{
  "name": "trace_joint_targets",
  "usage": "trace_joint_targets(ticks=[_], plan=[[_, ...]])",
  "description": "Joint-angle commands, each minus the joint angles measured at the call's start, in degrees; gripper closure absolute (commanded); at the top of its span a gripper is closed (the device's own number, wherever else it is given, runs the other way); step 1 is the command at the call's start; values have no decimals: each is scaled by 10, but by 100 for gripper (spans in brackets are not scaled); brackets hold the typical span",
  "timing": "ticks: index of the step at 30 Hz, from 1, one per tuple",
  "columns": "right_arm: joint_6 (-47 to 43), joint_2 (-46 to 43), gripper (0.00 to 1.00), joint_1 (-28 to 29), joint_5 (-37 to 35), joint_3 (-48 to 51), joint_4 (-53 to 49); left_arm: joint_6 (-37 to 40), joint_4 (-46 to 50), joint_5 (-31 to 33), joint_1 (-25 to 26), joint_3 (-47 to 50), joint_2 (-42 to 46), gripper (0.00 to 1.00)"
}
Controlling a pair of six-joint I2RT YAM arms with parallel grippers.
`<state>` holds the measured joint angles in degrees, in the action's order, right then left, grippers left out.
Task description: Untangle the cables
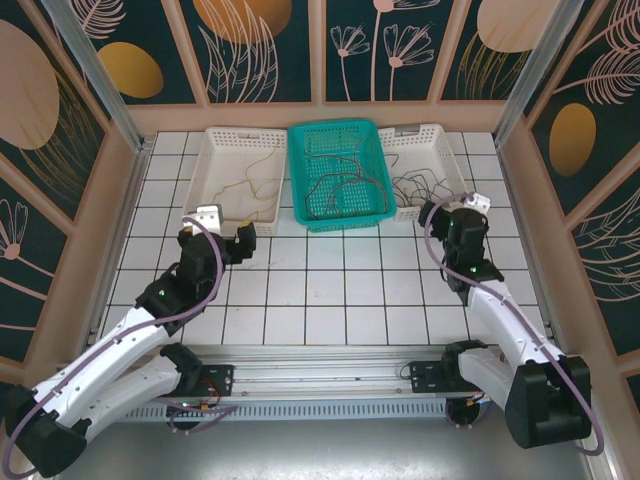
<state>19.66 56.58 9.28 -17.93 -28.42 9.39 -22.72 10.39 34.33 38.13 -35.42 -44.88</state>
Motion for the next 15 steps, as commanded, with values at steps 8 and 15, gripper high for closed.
trace_joint_targets(ticks=[8,15], plan=[[-76,66,1,-49,-7,132,360,27,-112,125,-3,87,-7,2],[-161,209,1,-77,14,192,602,43,-168,149,-2,119,0,1]])
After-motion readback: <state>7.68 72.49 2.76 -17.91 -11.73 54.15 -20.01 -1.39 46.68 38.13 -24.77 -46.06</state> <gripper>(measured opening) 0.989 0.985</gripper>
